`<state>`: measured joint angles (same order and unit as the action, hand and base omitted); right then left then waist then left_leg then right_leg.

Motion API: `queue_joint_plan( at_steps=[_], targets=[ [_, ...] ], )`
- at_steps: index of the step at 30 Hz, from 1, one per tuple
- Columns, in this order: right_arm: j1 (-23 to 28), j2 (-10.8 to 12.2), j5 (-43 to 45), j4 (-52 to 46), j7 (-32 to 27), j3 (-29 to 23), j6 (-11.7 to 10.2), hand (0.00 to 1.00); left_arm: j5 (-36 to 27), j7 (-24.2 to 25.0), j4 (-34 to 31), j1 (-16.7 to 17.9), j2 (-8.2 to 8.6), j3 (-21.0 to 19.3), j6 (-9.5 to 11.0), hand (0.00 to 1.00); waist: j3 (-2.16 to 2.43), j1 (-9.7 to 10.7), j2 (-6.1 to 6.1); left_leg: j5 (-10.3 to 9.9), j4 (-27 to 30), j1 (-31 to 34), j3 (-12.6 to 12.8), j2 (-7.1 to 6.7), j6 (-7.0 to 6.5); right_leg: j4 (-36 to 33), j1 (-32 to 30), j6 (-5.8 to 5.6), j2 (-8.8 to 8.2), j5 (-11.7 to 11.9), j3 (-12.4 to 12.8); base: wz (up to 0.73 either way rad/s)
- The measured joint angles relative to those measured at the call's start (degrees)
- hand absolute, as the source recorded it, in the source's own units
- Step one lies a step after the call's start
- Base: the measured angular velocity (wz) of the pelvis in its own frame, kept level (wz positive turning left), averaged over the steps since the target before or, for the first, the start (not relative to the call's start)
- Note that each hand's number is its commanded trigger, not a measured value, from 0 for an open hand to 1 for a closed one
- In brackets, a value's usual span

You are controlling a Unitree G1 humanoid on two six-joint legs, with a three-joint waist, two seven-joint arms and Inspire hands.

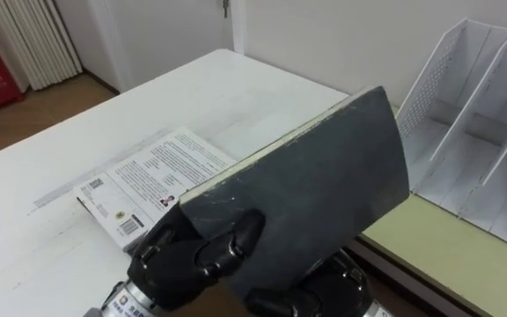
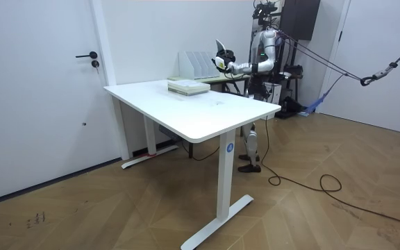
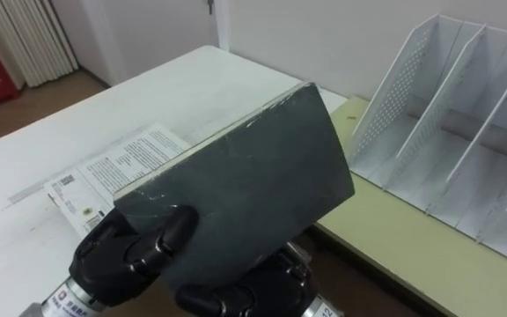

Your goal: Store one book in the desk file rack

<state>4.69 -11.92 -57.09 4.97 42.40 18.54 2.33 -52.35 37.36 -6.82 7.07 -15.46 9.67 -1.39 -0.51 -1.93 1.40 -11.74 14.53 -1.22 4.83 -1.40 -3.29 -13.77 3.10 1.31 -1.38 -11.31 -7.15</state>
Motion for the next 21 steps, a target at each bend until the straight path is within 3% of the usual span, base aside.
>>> queue_joint_plan(
  at_steps=[6,10,21],
  targets=[
    [0.01,-0.67,-2.06,-0.69,0.28,0.27,0.49,0.0,-2.21,0.62,-0.09,-0.21,-0.14,-0.07,-0.45,1.0,0.24,-0.15,0.37,0.0,0.08,0.25,0.05,0.01,0.0,-0.24,-0.07,0.0,0.09,0.0,0.68,0.0],
    [0.01,-2.12,-2.29,-2.57,0.21,-0.15,1.56,0.0,-3.75,2.09,-0.18,-0.58,-1.22,-0.08,-0.89,1.0,0.54,-0.25,0.94,0.01,0.12,0.24,0.12,0.01,0.0,-0.28,0.04,0.0,0.12,0.0,1.07,0.0],
    [0.0,-5.02,-4.29,-5.3,-0.45,-1.19,3.87,0.0,-4.54,4.53,-0.17,-1.28,-2.03,-0.58,-2.01,1.0,0.13,-0.66,1.89,0.01,0.03,-0.03,0.74,0.2,0.0,-1.01,-0.18,0.03,0.18,-0.07,1.43,-0.02]
  ],
)
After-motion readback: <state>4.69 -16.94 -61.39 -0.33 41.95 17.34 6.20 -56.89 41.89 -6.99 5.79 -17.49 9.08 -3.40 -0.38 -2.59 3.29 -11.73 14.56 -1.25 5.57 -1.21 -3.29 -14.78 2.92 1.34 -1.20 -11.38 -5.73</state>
